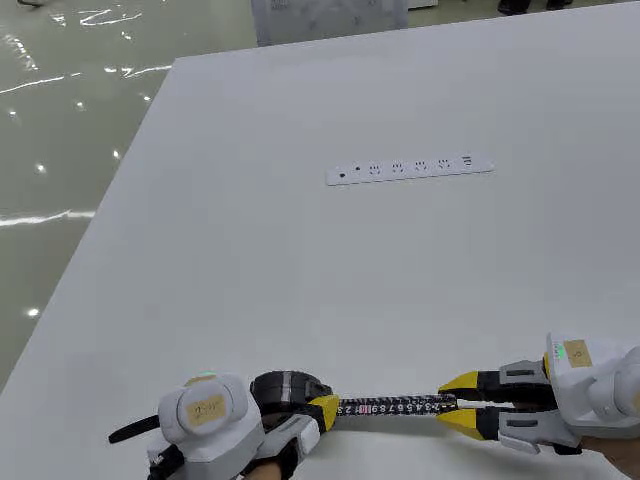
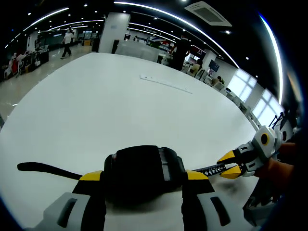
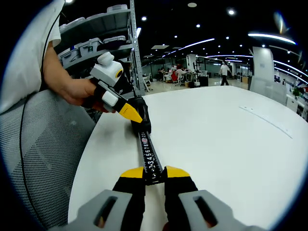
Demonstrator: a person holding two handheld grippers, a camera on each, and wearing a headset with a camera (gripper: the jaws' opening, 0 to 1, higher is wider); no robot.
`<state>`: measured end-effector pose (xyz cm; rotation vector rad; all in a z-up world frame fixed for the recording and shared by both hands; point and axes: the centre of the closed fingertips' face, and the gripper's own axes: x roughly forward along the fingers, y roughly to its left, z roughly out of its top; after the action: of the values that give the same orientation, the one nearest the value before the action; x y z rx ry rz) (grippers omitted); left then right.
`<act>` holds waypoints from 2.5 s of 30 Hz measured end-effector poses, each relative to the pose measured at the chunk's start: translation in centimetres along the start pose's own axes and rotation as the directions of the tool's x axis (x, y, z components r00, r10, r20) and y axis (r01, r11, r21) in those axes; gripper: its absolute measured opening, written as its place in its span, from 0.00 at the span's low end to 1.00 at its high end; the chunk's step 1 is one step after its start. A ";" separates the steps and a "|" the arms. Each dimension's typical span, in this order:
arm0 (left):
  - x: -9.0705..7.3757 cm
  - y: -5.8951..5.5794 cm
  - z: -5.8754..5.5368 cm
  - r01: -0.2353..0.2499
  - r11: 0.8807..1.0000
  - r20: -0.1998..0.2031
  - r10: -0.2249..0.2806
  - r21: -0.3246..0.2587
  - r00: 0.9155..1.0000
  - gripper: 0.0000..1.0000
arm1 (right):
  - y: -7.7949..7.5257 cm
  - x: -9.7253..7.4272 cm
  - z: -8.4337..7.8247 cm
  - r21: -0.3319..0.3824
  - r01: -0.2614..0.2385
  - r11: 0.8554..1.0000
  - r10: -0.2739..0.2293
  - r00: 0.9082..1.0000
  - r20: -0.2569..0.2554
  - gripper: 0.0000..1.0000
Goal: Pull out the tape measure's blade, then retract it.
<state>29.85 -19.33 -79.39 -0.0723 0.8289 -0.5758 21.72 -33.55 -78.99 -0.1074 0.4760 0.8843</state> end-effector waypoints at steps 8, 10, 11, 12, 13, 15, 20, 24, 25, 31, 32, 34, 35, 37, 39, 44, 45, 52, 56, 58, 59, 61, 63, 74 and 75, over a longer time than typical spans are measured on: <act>0.1 -0.1 0.0 -0.010 0.999 0.011 0.010 0.032 1.000 0.62 | 0.2 0.0 -0.5 0.002 0.010 1.000 -0.010 1.000 0.000 0.12; 0.1 -0.1 0.0 -0.014 0.999 0.016 0.014 0.040 1.000 0.62 | 0.3 0.0 -0.5 0.002 0.013 1.000 -0.013 1.000 0.000 0.12; 0.1 -0.2 0.0 -0.018 0.999 0.019 0.017 0.043 1.000 0.62 | 0.2 0.0 -0.6 0.001 0.015 1.000 -0.015 1.000 0.000 0.12; 0.1 -0.2 0.0 -0.020 0.999 0.020 0.019 0.045 1.000 0.62 | 0.2 0.1 -0.6 0.001 0.015 1.000 -0.015 1.000 -0.001 0.12; 0.1 -0.1 0.0 -0.020 0.999 0.022 0.019 0.046 1.000 0.62 | 0.2 0.1 -0.6 0.002 0.015 1.000 -0.015 1.000 -0.001 0.12; 0.1 -0.1 0.0 -0.021 0.999 0.021 0.020 0.045 1.000 0.62 | 0.2 0.1 -0.7 0.004 0.016 1.000 -0.016 1.000 0.001 0.12; -0.1 -0.2 0.0 -0.042 0.997 0.036 0.040 0.058 0.999 0.63 | 0.2 0.1 -0.7 0.008 0.014 1.000 -0.014 1.000 0.001 0.12; -0.1 0.0 0.1 -0.045 0.997 0.047 0.043 0.057 0.998 0.63 | 0.3 0.1 -0.7 0.012 0.014 1.000 -0.014 1.000 0.005 0.12; -0.2 0.0 0.1 -0.047 0.997 0.048 0.044 0.056 0.998 0.63 | 0.3 0.1 -0.7 0.013 0.014 1.000 -0.014 1.000 0.006 0.12; -0.2 0.0 0.2 -0.050 0.999 0.064 0.049 0.019 0.997 0.63 | 0.5 0.1 -0.8 0.013 0.014 1.000 -0.014 1.000 0.007 0.13; -0.2 0.0 0.2 -0.051 0.999 0.063 0.050 0.018 0.997 0.63 | 0.5 0.1 -0.7 0.012 0.016 1.000 -0.016 1.000 0.009 0.13; -0.1 -0.1 0.2 -0.060 0.998 0.052 0.058 0.029 0.997 0.62 | 0.5 0.1 -0.7 0.015 0.014 1.000 -0.014 1.000 0.010 0.12; -0.1 -0.1 0.1 -0.061 0.998 0.048 0.059 0.034 0.997 0.62 | 0.5 0.1 -0.7 0.014 0.013 1.000 -0.013 1.000 0.009 0.12; 0.0 -0.1 0.2 -0.061 0.998 0.038 0.060 0.034 0.997 0.62 | 0.5 0.1 -0.7 0.012 0.012 1.000 -0.012 1.000 0.007 0.12; 0.0 -0.1 0.1 -0.061 0.997 0.031 0.060 0.051 0.998 0.61 | 0.6 0.1 -0.7 0.014 0.012 1.000 -0.012 1.000 0.008 0.12; 0.0 -0.1 0.1 -0.064 0.997 0.005 0.064 0.052 0.998 0.60 | 0.5 0.1 -0.7 0.015 0.014 1.000 -0.014 1.000 0.007 0.12; 0.0 0.0 0.0 -0.063 0.997 0.005 0.063 0.047 0.998 0.60 | 0.5 0.1 -0.7 0.014 0.014 1.000 -0.014 1.000 0.007 0.12; 0.0 0.0 0.0 -0.061 0.997 0.000 0.061 0.054 0.998 0.58 | 0.6 0.4 -1.0 0.029 0.016 0.999 -0.017 1.000 0.022 0.12; 0.1 0.0 0.0 -0.061 0.997 0.003 0.061 0.057 0.998 0.58 | 0.8 0.7 -1.0 0.037 0.018 0.999 -0.019 0.999 0.029 0.12; 0.0 -0.1 0.0 -0.057 0.997 0.006 0.057 0.059 0.998 0.58 | 0.8 0.8 -1.0 0.050 0.014 0.999 -0.016 0.999 0.040 0.12; 0.1 -0.1 0.0 -0.058 0.997 0.003 0.058 0.055 0.998 0.58 | 0.8 0.9 -1.0 0.053 0.015 0.998 -0.017 0.999 0.041 0.12; 0.0 -0.1 0.0 -0.054 0.997 -0.001 0.054 0.050 0.999 0.58 | 0.9 1.1 -0.8 0.063 0.013 0.998 -0.017 0.998 0.053 0.12; 0.0 -0.1 0.0 -0.051 0.998 0.000 0.051 0.048 0.999 0.58 | 0.9 1.3 -0.6 0.070 0.012 0.997 -0.016 0.998 0.063 0.12; -0.2 0.0 0.0 -0.037 0.999 -0.006 0.037 0.016 0.999 0.58 | 1.2 3.3 0.4 0.093 -0.001 0.996 -0.009 0.995 0.099 0.12; -0.2 0.0 0.0 -0.035 0.999 -0.007 0.035 0.016 0.999 0.58 | 1.2 3.5 0.5 0.094 -0.002 0.996 -0.007 0.995 0.101 0.12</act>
<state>29.75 -19.26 -79.24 -0.0415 0.8308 -0.5494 22.81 -30.13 -79.98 0.0233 0.4215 0.8593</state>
